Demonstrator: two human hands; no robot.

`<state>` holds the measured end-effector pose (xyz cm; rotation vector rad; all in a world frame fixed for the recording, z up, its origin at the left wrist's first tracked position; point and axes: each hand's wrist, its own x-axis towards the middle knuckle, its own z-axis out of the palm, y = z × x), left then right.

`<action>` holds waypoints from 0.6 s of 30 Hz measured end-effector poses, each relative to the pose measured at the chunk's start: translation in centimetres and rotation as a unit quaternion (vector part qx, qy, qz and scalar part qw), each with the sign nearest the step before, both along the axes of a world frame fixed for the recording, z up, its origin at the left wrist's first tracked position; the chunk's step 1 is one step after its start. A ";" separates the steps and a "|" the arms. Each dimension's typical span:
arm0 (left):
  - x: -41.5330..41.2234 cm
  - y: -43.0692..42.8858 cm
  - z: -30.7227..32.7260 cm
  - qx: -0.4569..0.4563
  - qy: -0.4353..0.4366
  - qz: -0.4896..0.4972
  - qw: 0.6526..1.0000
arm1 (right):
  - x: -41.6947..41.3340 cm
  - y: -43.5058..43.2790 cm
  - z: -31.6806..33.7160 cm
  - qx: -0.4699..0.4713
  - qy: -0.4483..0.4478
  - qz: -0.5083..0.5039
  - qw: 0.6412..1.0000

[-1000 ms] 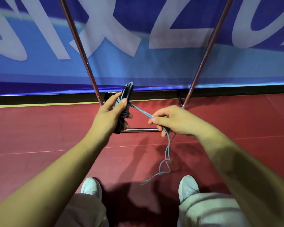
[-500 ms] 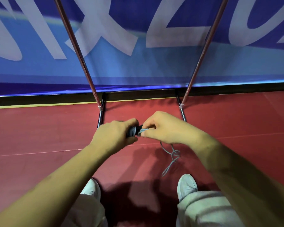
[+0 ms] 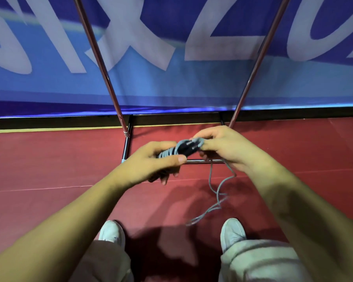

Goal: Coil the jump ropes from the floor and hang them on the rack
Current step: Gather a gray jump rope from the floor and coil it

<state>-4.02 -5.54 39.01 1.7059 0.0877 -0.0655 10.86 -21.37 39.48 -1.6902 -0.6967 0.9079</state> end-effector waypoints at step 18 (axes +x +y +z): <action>0.8 2.2 -1.1 0.069 0.090 0.242 0.964 | -1.4 0.1 0.3 -0.140 -0.267 0.126 0.945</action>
